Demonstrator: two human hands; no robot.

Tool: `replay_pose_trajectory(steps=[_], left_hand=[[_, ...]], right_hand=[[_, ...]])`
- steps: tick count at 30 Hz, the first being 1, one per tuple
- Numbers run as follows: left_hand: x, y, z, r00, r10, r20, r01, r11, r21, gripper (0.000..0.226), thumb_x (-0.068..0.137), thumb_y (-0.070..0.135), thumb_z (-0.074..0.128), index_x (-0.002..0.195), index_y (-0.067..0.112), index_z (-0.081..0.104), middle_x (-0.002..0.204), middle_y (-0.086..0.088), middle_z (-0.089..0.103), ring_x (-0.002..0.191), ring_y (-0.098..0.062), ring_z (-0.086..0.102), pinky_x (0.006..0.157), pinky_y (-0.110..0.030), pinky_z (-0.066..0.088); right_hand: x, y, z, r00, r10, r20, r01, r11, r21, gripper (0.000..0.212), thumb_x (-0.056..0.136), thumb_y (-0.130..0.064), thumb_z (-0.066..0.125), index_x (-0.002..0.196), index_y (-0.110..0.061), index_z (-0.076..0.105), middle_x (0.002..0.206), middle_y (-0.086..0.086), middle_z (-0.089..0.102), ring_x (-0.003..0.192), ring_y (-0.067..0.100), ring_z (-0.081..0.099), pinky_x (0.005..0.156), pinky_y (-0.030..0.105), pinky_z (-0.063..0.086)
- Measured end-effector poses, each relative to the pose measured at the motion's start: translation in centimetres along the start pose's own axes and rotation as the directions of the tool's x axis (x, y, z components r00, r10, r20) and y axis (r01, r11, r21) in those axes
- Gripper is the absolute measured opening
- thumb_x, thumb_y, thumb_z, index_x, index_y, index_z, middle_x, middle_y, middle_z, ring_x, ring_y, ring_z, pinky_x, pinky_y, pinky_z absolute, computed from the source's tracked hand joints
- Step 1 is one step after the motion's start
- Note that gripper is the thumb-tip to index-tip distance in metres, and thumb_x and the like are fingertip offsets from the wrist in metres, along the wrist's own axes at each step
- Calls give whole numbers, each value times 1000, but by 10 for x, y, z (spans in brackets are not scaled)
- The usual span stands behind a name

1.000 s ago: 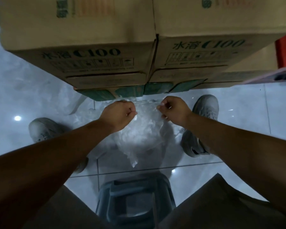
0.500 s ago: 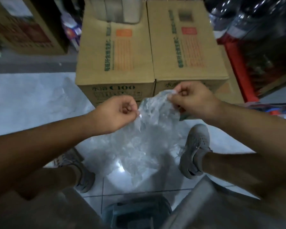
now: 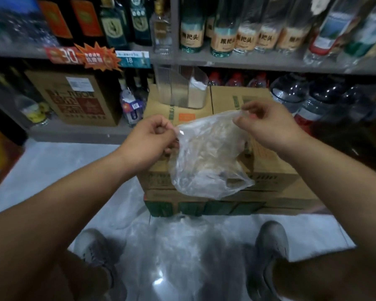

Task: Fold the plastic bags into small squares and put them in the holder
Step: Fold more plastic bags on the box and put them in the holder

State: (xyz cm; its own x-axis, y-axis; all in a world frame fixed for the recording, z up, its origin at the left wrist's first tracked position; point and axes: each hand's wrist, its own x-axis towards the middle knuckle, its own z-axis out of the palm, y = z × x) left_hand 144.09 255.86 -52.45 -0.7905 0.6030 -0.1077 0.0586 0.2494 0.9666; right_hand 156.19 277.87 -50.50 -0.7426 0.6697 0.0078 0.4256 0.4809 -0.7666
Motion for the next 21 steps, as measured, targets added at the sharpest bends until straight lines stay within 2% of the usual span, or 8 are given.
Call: replay_pose_trajectory(steps=[2, 4, 7, 12, 14, 16, 18, 21], left_hand=[[8, 3, 4, 1000, 15, 19, -14, 998, -55, 6, 99, 5, 60, 95, 2, 58, 77, -14, 66, 58, -5, 64, 58, -20, 52], [16, 4, 8, 998, 35, 46, -30, 994, -108, 7, 99, 6, 61, 94, 3, 58, 79, -17, 67, 63, -9, 66, 60, -21, 53], [21, 5, 12, 990, 102, 94, -90, 989, -118, 7, 99, 7, 61, 96, 1, 59, 80, -15, 69, 70, -13, 69, 68, -26, 57], [27, 6, 16, 980, 196, 42, -187, 970, -152, 4, 94, 11, 69, 93, 12, 65, 82, -3, 70, 76, -13, 65, 74, -25, 54], [29, 3, 15, 991, 121, 57, -112, 984, -139, 24, 87, 21, 78, 106, 15, 67, 102, -1, 72, 96, -15, 69, 89, -32, 57], [29, 2, 13, 988, -38, 152, 66, 980, -189, 48, 78, 26, 84, 120, 16, 63, 111, -7, 74, 104, -24, 72, 95, -44, 58], [27, 1, 14, 963, -106, 246, 168, 955, -243, 46, 79, 16, 81, 120, 10, 63, 103, -15, 76, 95, -30, 75, 88, -47, 61], [23, 2, 18, 969, -63, 238, 123, 962, -245, 24, 84, 3, 75, 106, 6, 67, 90, -16, 77, 74, -20, 74, 62, -29, 59]], right_hand=[[2, -9, 4, 977, -209, -52, 205, 976, -80, 42, 81, -51, 70, 117, -31, 67, 123, -7, 60, 120, 17, 56, 104, 42, 46], [-1, -19, 11, 932, -361, 44, 364, 926, -103, 35, 83, -55, 71, 112, -37, 67, 120, -12, 62, 121, 12, 53, 107, 40, 42], [-7, -28, 24, 904, -383, 187, 408, 905, -121, 36, 82, -53, 74, 114, -37, 68, 117, -14, 65, 118, 7, 53, 101, 32, 41], [1, -26, 33, 929, -304, 211, 292, 953, 84, 6, 88, -28, 77, 89, -25, 72, 84, -7, 72, 79, 4, 66, 74, 31, 54], [5, -25, 30, 955, -242, 172, 204, 956, 213, 8, 89, -19, 76, 86, -14, 71, 81, 4, 72, 72, 11, 66, 71, 34, 54], [6, -23, 27, 972, -170, 160, 114, 944, 311, 12, 90, -17, 75, 88, -7, 70, 81, 10, 72, 70, 16, 66, 71, 36, 55], [6, -22, 24, 980, -108, 165, 37, 922, 385, 16, 92, -16, 72, 91, 0, 68, 78, 9, 72, 68, 18, 67, 67, 35, 56], [9, -21, 22, 988, -37, 150, -33, 897, 440, 14, 95, -17, 68, 85, -7, 66, 68, -1, 70, 59, 13, 66, 57, 27, 54]])
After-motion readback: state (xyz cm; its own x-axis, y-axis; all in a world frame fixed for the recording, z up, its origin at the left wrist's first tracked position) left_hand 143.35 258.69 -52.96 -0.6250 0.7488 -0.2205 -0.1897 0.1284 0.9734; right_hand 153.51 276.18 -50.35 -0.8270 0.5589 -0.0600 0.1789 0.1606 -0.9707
